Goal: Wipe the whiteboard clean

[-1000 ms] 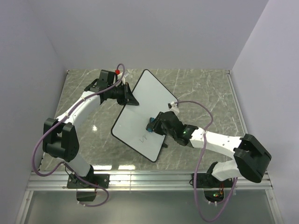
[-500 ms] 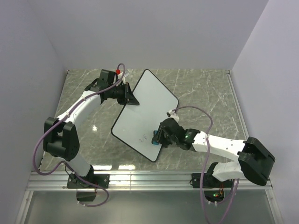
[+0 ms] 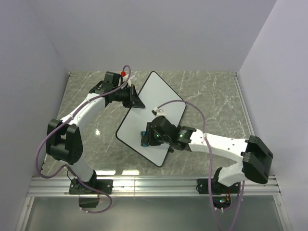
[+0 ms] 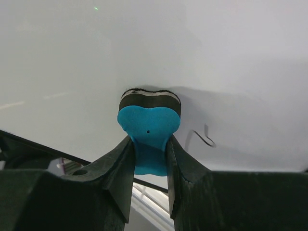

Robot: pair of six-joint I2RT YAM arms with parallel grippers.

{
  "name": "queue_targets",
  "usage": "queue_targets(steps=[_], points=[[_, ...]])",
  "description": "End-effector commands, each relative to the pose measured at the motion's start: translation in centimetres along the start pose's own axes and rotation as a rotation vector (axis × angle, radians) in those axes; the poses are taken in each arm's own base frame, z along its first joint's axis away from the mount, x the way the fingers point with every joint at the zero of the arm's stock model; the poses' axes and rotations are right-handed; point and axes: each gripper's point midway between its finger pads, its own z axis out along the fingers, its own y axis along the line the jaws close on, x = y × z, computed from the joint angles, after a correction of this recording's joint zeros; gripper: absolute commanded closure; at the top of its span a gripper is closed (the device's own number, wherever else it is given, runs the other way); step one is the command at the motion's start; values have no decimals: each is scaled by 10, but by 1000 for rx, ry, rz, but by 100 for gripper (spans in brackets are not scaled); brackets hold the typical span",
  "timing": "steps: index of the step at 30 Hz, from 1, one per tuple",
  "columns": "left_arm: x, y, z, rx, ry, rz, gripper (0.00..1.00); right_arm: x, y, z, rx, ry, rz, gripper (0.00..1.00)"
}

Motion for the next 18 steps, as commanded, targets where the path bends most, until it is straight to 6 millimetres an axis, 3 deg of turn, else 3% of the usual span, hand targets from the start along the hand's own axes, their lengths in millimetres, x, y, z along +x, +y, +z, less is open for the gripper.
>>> queue_targets(steps=[1, 4, 6, 7, 10, 11, 13, 16, 18], points=[[-2, 27, 29, -114, -43, 145, 100, -30, 26, 8, -33, -73, -53, 100], [-2, 25, 28, -110, -41, 148, 100, -29, 27, 12, -35, -67, -44, 100], [-2, 25, 28, -108, -38, 149, 100, -20, 11, 16, -9, -46, -14, 100], [-2, 24, 28, -109, -40, 150, 100, -8, -9, 20, 21, -19, 20, 100], [-2, 24, 27, -110, -41, 154, 100, 4, -38, 19, 52, -9, 88, 100], [-2, 25, 26, -113, -42, 154, 100, 19, -64, 20, 104, 15, 101, 100], [-3, 25, 25, -114, -45, 155, 100, 36, -91, 15, 164, 38, 112, 100], [-4, 25, 24, -112, -50, 155, 100, 51, -117, 9, 236, 60, 115, 100], [-5, 25, 25, -108, -50, 152, 100, 50, -120, 8, 240, 59, 111, 100]])
